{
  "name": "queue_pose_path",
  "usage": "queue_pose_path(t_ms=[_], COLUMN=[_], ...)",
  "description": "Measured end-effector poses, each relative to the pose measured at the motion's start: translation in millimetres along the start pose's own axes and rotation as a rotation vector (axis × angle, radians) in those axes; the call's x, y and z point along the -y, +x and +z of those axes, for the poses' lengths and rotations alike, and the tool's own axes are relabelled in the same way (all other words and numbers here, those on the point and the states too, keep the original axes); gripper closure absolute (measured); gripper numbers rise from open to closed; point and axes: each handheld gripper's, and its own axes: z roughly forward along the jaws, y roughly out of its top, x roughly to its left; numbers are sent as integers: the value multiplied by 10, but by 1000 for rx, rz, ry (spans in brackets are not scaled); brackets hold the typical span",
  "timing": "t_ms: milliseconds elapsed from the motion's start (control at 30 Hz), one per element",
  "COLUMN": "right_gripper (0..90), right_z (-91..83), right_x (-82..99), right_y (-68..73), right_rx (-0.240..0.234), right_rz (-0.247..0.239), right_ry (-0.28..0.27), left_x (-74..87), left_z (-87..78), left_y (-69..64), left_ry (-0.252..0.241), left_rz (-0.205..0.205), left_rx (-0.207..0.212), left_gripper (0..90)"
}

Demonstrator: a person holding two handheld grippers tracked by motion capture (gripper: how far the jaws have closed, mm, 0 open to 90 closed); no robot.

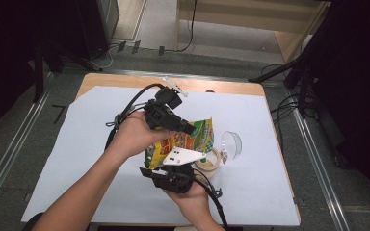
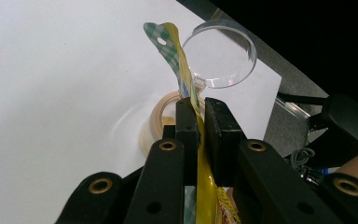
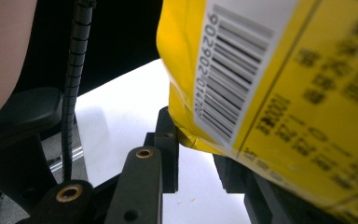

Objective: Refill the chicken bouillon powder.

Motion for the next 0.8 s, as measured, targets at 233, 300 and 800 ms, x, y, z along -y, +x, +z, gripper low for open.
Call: queue_pose_path(t_ms=[233, 300, 800], right_gripper=[742, 742, 739], right_z=[-1, -3, -28], right_x=[-4, -4, -46], right_y=[-1, -3, 14], right_rx=[0, 0, 1], right_rz=[-2, -1, -9], right_ry=[-5, -3, -9], left_x=[-4, -4, -22], left_z=[4, 5, -2], left_y=[6, 4, -5], left_ry=[-3, -3, -16], left_rz=[0, 0, -5], left_rx=[1, -2, 2], left_gripper=[850, 850, 850])
